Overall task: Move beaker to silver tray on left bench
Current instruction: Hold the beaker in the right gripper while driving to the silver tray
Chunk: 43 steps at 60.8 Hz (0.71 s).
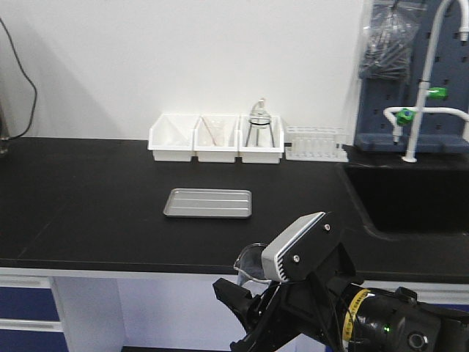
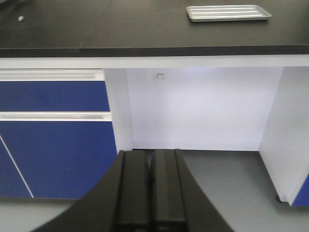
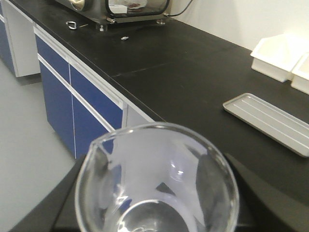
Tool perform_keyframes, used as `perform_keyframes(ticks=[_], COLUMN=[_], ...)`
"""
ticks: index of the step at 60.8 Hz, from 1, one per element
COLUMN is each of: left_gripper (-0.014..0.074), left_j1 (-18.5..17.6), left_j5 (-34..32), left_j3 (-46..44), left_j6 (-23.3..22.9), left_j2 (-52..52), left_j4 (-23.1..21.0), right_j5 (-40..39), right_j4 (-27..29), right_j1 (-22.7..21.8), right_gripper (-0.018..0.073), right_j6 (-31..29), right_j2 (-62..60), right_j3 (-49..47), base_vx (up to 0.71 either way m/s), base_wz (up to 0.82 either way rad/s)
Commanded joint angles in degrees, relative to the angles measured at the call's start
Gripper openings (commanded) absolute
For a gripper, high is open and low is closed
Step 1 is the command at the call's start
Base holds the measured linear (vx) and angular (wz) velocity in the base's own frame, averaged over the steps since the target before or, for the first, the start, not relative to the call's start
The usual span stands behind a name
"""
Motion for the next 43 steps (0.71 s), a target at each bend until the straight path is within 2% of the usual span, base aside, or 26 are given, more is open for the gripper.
perform_keyframes(ticks=[1,43], left_gripper=[0.0001,0.0001], left_j1=[-0.2,-0.2], left_j5=[-4.5,-4.5], left_j3=[1.1,1.1], left_j6=[0.0,0.0], left_j2=[-0.3,-0.3], left_j4=[-0.4,-0.4], right_j5=[-3.8,-3.8], right_j4=[0.9,0.9], right_j1=[-0.1,-0.1], right_gripper=[-0.0011,-0.0011], right_j6=[0.1,0.1], right_j2=[-1.8,-1.8], right_j3=[-1.7,-1.7], base_vx=[0.19,0.28], base_wz=[0.25,0.03])
